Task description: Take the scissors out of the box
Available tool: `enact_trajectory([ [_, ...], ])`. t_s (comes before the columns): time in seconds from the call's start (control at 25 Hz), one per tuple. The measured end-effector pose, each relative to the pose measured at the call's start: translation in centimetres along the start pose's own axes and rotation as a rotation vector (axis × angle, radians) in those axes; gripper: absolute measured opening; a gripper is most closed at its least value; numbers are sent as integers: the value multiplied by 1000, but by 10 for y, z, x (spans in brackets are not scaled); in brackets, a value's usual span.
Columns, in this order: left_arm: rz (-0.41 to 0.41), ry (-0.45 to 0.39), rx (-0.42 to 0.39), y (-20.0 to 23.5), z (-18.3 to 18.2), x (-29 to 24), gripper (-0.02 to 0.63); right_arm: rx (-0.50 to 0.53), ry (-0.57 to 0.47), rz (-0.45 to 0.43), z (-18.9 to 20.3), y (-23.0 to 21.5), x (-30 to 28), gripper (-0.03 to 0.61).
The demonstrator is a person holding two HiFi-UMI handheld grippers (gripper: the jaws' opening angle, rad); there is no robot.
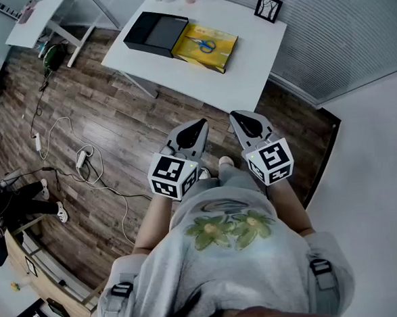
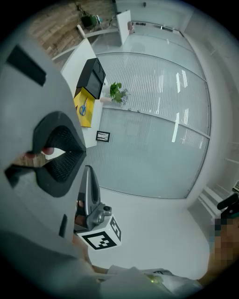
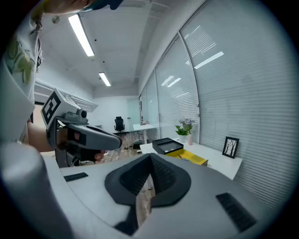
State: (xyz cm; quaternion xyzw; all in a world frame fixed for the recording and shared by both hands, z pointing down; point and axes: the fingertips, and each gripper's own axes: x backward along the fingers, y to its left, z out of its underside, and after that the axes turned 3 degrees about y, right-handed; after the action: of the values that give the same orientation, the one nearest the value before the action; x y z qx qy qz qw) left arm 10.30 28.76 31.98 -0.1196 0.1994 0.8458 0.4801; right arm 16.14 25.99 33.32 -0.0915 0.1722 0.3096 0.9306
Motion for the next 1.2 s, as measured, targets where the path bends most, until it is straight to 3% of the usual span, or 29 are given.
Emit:
enact_trajectory([
  [0.56,-28,-22,-22,-3,-14,-21,8,19,-59,-19,-10,-27,8,6],
  [1.0,-88,-17,26,2,-12,-43,8,25,3,-89,-1,-53,-8,6],
  [1.2,-132,-31,62,34,-15,-56,8,29,28,-110,2,-65,-32,6],
])
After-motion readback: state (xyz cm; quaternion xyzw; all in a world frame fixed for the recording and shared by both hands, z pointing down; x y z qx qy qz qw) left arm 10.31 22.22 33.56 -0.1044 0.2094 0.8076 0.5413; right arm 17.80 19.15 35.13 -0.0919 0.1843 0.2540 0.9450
